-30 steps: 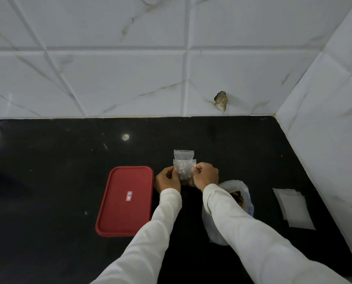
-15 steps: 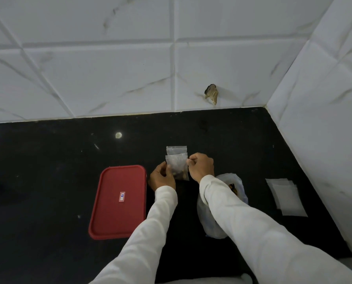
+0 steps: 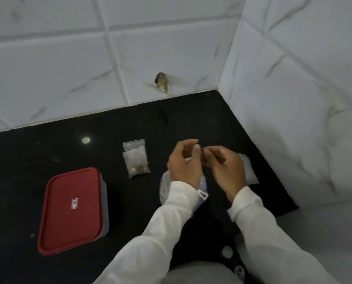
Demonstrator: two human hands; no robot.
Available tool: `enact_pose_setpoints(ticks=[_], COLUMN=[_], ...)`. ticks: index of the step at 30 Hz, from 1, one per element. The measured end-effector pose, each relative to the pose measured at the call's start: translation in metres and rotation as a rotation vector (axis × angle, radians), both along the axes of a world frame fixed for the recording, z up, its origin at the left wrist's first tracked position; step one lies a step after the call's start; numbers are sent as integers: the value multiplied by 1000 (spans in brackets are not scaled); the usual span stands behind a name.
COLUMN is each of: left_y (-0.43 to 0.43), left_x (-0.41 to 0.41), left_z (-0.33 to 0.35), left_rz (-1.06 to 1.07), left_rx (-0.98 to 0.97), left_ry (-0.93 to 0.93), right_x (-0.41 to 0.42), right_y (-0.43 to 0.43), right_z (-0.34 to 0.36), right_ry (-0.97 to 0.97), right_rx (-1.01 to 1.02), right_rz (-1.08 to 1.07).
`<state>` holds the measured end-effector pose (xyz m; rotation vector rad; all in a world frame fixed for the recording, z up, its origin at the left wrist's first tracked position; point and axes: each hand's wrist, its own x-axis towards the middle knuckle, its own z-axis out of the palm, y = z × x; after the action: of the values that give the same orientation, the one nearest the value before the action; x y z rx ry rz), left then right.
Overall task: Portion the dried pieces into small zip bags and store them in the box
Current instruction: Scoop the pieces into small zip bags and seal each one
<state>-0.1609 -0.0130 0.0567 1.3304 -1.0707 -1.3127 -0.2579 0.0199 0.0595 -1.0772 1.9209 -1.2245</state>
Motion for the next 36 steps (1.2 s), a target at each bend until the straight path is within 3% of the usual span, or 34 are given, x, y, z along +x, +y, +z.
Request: enact_pose_setpoints(ticks=[5, 10, 14, 19, 24, 36], left_y=[25, 38, 35, 28, 25, 25], left_x=[-70, -116, -130, -138, -145, -147], left_z=[-29, -68, -76, -82, -84, -76], left_rz=[-243, -238, -219, -255, -232, -134], left_rx=[292, 547, 556, 585, 611, 607], left_ry=[43, 12, -138, -201, -179, -56], right_x=[-84, -133, -149, -162, -169, -162], right_y=[27, 37, 33, 32, 33, 38], right_z=[-40, -89, -112, -119, -115, -94], right_ry=[147, 269, 360, 259, 158, 129], right_rx=[115, 233, 370, 392, 367, 253], right_rz=[-183, -242, -217, -178, -145, -127])
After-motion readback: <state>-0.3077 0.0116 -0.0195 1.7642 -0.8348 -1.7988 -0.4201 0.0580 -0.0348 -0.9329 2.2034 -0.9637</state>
